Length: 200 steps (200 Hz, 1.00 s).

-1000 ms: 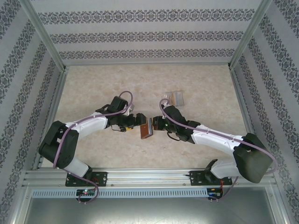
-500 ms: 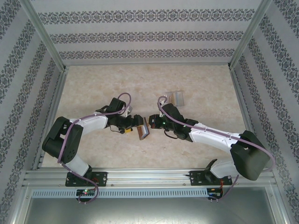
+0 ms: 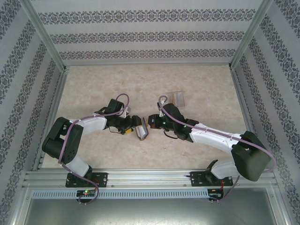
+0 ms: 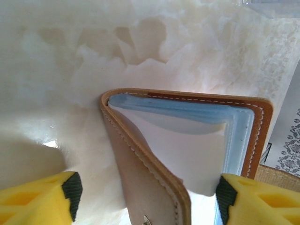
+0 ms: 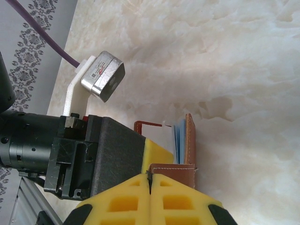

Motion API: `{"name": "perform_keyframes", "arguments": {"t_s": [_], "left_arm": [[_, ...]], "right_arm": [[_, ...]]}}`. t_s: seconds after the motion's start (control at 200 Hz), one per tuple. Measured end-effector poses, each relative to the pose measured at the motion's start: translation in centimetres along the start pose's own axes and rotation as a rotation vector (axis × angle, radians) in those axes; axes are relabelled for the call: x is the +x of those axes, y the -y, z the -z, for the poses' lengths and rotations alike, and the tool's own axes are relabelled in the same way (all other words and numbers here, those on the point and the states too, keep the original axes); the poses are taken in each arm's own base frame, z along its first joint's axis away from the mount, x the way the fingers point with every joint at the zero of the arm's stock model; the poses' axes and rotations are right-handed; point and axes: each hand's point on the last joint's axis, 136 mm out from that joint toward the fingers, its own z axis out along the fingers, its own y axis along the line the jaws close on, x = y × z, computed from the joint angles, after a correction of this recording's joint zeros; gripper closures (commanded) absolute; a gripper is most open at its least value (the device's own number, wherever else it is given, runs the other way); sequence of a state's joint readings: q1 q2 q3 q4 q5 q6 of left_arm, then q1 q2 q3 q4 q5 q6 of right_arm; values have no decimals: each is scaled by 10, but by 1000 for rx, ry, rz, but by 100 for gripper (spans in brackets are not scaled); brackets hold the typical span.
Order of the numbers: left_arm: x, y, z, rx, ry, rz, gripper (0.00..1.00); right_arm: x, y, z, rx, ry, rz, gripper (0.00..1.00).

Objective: Put the credit cards into the card holder

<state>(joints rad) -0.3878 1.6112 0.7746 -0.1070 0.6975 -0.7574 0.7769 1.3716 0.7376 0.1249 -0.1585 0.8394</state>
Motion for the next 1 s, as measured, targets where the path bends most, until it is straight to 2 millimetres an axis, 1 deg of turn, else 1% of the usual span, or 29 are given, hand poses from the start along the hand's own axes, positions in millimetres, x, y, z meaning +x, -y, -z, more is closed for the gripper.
{"name": "perform_keyframes", "arguments": {"t_s": [0.045, 0.11, 0.185, 0.25, 0.405, 0.53, 0.58, 0.709, 0.779, 0.809, 0.849, 0.949, 0.999], "left_arm": [[-1, 1, 0, 5, 2, 0, 30], [-2, 2, 0, 13, 6, 0, 35], [-3, 4, 1, 17, 10, -1, 46], [-4, 4, 1, 20, 14, -4, 53], [-5, 5, 1, 22, 17, -7, 56], [-5, 5, 1, 21, 17, -14, 63], [-5, 4, 1, 19, 17, -21, 64], [-5, 0, 0, 1, 18, -27, 64], [-5, -3, 0, -10, 20, -31, 61], [-5, -4, 1, -14, 20, -32, 58], [-5, -5, 1, -17, 20, -35, 49], [-6, -8, 3, -19, 23, -33, 34], [-6, -9, 2, -17, 24, -25, 29]], "right_arm": [[0, 0, 0, 0, 0, 0, 100], [0, 0, 0, -1, 0, 0, 100], [0, 0, 0, 0, 0, 0, 100], [0, -1, 1, 1, 0, 0, 100], [-1, 4, 2, 27, 5, -2, 100], [-5, 6, 8, 44, 30, -1, 100], [-7, 7, 11, 48, 43, -1, 100], [-9, 11, 17, 70, 62, -1, 100], [-8, 15, 20, 84, 67, -1, 100], [-8, 17, 21, 91, 69, 1, 100], [-8, 18, 22, 99, 72, 0, 100], [-7, 22, 22, 110, 72, 0, 100], [-6, 23, 22, 113, 70, 0, 100]]}}
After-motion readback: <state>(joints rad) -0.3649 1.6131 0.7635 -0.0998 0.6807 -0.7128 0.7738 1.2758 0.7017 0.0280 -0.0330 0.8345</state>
